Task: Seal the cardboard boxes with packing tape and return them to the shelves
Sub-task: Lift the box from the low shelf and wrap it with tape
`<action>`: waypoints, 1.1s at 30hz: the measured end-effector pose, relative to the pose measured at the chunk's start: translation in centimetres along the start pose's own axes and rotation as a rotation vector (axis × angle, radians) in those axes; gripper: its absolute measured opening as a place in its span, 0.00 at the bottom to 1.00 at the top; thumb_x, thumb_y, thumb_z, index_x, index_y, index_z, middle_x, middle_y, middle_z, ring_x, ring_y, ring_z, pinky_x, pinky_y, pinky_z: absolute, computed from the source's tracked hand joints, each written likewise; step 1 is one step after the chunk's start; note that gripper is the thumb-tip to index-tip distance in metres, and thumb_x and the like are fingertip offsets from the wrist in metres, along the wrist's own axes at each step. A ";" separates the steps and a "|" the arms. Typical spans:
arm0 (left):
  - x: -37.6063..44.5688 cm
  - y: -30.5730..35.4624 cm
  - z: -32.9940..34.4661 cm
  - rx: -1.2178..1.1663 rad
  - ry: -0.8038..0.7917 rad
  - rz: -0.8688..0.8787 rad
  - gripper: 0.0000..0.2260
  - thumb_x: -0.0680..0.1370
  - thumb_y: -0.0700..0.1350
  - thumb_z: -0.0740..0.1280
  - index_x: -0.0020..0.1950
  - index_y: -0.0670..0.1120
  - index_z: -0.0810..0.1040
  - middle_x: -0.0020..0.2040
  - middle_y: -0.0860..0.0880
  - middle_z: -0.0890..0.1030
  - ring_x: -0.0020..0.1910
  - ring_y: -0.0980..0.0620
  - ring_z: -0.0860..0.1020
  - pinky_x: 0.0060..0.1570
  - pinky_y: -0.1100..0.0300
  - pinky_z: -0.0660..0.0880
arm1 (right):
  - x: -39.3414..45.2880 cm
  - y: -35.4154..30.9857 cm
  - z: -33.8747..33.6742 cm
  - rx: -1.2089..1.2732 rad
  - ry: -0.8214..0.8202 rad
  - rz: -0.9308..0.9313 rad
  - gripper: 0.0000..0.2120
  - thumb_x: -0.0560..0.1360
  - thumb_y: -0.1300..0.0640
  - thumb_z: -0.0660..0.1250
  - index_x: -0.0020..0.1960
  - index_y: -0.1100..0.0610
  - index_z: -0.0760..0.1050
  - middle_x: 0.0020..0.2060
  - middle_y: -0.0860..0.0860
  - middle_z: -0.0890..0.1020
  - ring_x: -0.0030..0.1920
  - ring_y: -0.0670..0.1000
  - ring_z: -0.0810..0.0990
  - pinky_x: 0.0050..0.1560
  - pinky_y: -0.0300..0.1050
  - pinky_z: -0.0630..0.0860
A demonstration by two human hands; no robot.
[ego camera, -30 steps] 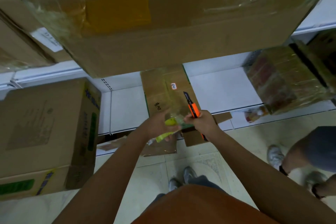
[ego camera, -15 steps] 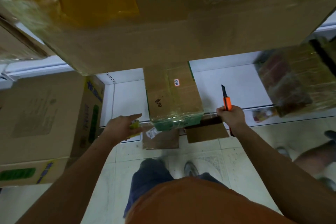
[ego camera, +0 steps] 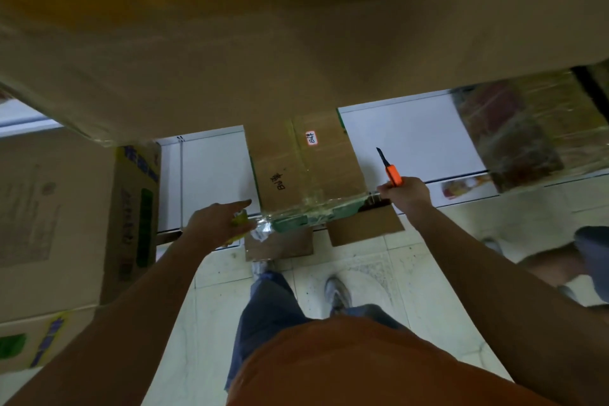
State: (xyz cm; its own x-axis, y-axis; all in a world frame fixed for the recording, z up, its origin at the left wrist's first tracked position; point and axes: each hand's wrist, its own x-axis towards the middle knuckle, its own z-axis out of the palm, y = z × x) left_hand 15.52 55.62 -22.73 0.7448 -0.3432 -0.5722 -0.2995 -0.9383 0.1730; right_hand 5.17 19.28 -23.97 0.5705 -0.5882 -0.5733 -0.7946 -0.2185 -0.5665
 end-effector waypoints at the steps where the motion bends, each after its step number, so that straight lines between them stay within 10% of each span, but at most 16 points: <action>1: 0.3 0.1 0.1 0.014 -0.003 0.008 0.36 0.72 0.72 0.59 0.78 0.59 0.63 0.67 0.49 0.79 0.50 0.50 0.83 0.55 0.54 0.80 | 0.1 -0.2 0.4 -0.007 -0.010 0.014 0.11 0.74 0.53 0.74 0.48 0.62 0.82 0.38 0.56 0.80 0.40 0.54 0.78 0.47 0.47 0.75; 5: 1.9 1.1 0.0 0.221 0.014 0.077 0.36 0.79 0.66 0.60 0.81 0.54 0.52 0.61 0.45 0.81 0.49 0.48 0.83 0.49 0.57 0.80 | 0.2 -1.8 1.9 -0.044 -0.046 0.128 0.13 0.75 0.50 0.72 0.40 0.59 0.76 0.32 0.52 0.75 0.34 0.50 0.75 0.34 0.41 0.71; 10: 3.5 3.2 0.0 0.426 0.057 0.131 0.27 0.80 0.61 0.63 0.71 0.44 0.66 0.49 0.49 0.82 0.45 0.50 0.82 0.48 0.54 0.81 | 0.8 -2.5 3.0 0.046 0.016 0.140 0.11 0.79 0.53 0.66 0.53 0.61 0.77 0.32 0.52 0.74 0.33 0.50 0.75 0.31 0.41 0.67; 16: 3.7 4.1 0.4 0.375 0.036 0.103 0.28 0.79 0.62 0.64 0.70 0.44 0.66 0.50 0.48 0.81 0.47 0.49 0.82 0.47 0.54 0.80 | 1.1 -1.6 0.4 -0.131 0.105 0.117 0.50 0.73 0.45 0.75 0.79 0.64 0.48 0.75 0.61 0.61 0.72 0.62 0.67 0.65 0.52 0.70; 21: 3.3 5.6 0.7 0.331 0.020 0.112 0.27 0.79 0.62 0.64 0.67 0.42 0.68 0.52 0.47 0.82 0.50 0.47 0.82 0.50 0.53 0.80 | 0.0 -1.4 -1.4 -0.002 0.390 -0.060 0.13 0.79 0.51 0.69 0.51 0.63 0.77 0.46 0.59 0.82 0.48 0.58 0.81 0.42 0.39 0.66; 26: 2.9 8.7 1.5 0.278 0.021 0.155 0.24 0.78 0.63 0.65 0.59 0.44 0.72 0.51 0.48 0.82 0.48 0.48 0.82 0.48 0.56 0.78 | 0.3 -3.5 1.1 0.022 0.236 -0.065 0.17 0.82 0.49 0.62 0.41 0.60 0.73 0.31 0.50 0.72 0.29 0.45 0.68 0.23 0.33 0.60; 33: 3.1 9.6 2.2 0.214 0.019 0.173 0.22 0.78 0.62 0.66 0.57 0.43 0.76 0.50 0.48 0.83 0.48 0.49 0.83 0.49 0.56 0.78 | 1.0 -3.7 2.2 0.632 0.271 0.214 0.14 0.78 0.48 0.68 0.40 0.56 0.74 0.34 0.50 0.77 0.35 0.50 0.76 0.33 0.42 0.69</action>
State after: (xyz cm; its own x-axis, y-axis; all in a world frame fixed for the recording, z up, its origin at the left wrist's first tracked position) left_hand 13.67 45.63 -24.65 0.6819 -0.5002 -0.5336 -0.5408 -0.8360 0.0926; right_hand 9.11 21.14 -23.78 0.2786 -0.7582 -0.5895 -0.5638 0.3678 -0.7395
